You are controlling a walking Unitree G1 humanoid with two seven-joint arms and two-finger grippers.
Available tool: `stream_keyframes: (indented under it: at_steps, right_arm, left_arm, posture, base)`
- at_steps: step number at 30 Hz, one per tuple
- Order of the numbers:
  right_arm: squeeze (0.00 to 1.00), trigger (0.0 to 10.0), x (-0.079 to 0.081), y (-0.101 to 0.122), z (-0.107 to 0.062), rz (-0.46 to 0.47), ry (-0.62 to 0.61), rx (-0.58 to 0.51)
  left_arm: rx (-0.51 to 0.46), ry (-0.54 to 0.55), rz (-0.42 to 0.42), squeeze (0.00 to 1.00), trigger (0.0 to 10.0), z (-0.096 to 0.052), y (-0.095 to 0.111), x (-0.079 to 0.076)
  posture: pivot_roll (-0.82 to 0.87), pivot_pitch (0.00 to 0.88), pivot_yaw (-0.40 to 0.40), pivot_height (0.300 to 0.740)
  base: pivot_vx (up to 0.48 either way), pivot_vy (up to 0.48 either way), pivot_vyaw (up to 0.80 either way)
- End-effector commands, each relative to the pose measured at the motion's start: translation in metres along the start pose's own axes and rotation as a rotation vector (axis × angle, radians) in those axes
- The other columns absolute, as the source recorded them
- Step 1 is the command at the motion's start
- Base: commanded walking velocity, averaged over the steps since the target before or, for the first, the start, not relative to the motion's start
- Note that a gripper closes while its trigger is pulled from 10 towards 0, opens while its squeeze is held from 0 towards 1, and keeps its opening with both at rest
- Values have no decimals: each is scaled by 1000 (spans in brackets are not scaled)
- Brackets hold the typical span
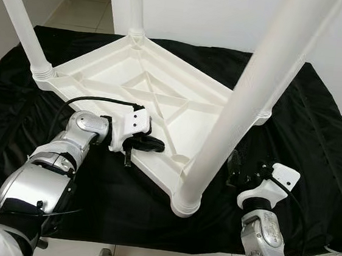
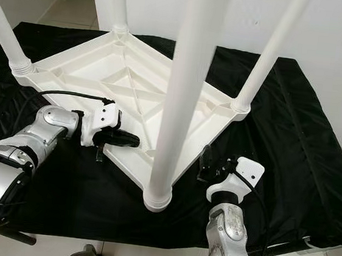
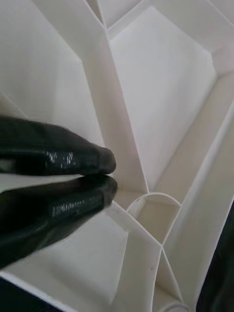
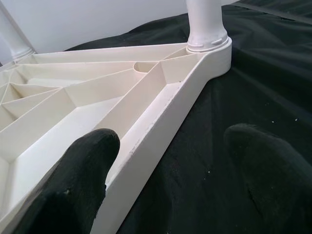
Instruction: Building children table
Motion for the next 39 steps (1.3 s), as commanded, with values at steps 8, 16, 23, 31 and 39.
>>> stream_keyframes:
  at_steps: [8,16,23,31,39]
  right_arm:
    - [0,10000,6,3,-5,2,38,-37]
    - [0,10000,7,-2,-11,-17,66,-24]
    - [0,10000,8,-1,-12,-18,74,-32]
    - [0,10000,7,0,-10,-16,60,-41]
    - [0,10000,7,2,-8,-12,51,-43]
  left_arm:
    - [-5,-83,-1,1000,10000,-17,21,3]
    - [107,-94,63,0,10000,-18,10,1]
    - [245,-51,83,0,10000,-14,-13,3]
    - [291,66,69,0,10000,-4,-15,16]
    - [320,180,79,0,10000,6,-10,29]
  posture:
    - [1,37,10,740]
    - [1,29,14,740]
    - [-7,24,19,740]
    - [-9,24,24,740]
    - [-15,29,30,740]
  base:
    - [0,0,0]
    - [0,0,0]
    - [0,0,0]
    - [0,0,0]
    - [0,0,0]
Point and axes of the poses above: a point about 5 cm out from each wrist's last joint towards the gripper, its own z axis pointing out of the wrist towards the gripper, its own y axis along the axis of the wrist's last joint, x = y × z, the point moved 6 cm from there along z, pointing out of the wrist towards the gripper, and after that the axes turned 15 degrees about -z, right-handed, at the moved point
